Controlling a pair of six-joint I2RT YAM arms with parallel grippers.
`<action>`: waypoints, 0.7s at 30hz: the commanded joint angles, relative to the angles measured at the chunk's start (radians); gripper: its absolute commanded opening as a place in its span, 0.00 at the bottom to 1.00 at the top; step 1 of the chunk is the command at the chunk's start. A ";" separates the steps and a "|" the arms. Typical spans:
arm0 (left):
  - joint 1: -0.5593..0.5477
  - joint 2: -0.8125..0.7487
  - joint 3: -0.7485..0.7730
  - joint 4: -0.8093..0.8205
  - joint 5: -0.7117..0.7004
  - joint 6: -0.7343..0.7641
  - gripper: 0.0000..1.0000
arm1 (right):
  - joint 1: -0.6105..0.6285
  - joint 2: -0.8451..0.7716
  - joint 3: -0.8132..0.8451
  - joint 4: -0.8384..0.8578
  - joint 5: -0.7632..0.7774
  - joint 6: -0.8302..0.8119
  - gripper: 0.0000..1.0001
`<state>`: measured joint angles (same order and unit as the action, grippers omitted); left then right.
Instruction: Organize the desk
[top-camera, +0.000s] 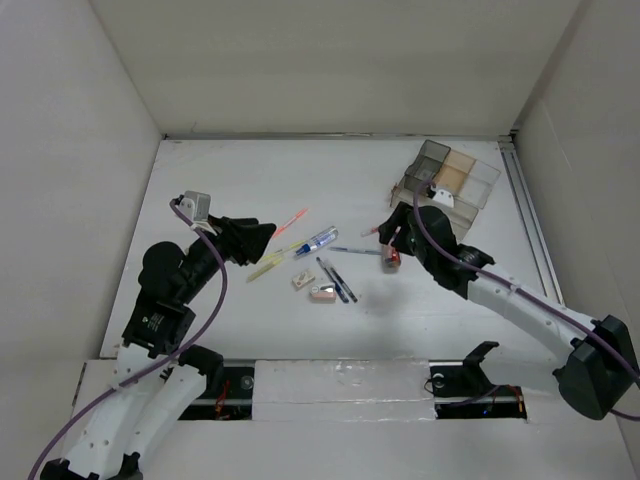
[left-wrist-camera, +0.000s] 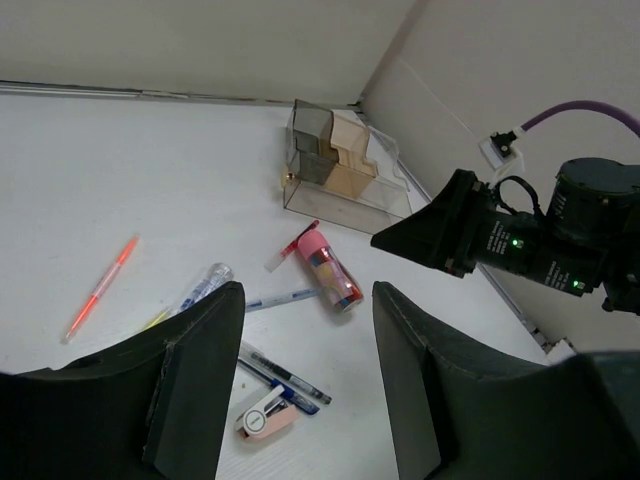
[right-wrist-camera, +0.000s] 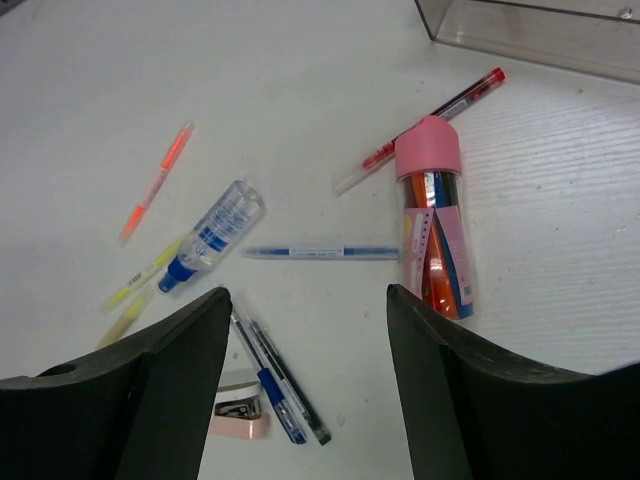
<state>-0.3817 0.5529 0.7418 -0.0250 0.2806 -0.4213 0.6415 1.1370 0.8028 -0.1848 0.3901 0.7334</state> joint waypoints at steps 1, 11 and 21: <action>0.004 -0.005 0.024 0.046 0.029 0.021 0.50 | -0.006 0.010 -0.005 0.050 -0.043 0.011 0.69; 0.004 -0.011 0.013 0.063 0.055 0.029 0.47 | -0.060 0.095 -0.011 0.082 -0.083 -0.023 0.00; 0.004 -0.013 0.011 0.063 0.068 0.032 0.34 | -0.078 0.208 0.029 0.062 -0.106 -0.046 0.76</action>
<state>-0.3817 0.5404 0.7418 -0.0151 0.3260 -0.4000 0.5732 1.3247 0.8013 -0.1455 0.2932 0.7029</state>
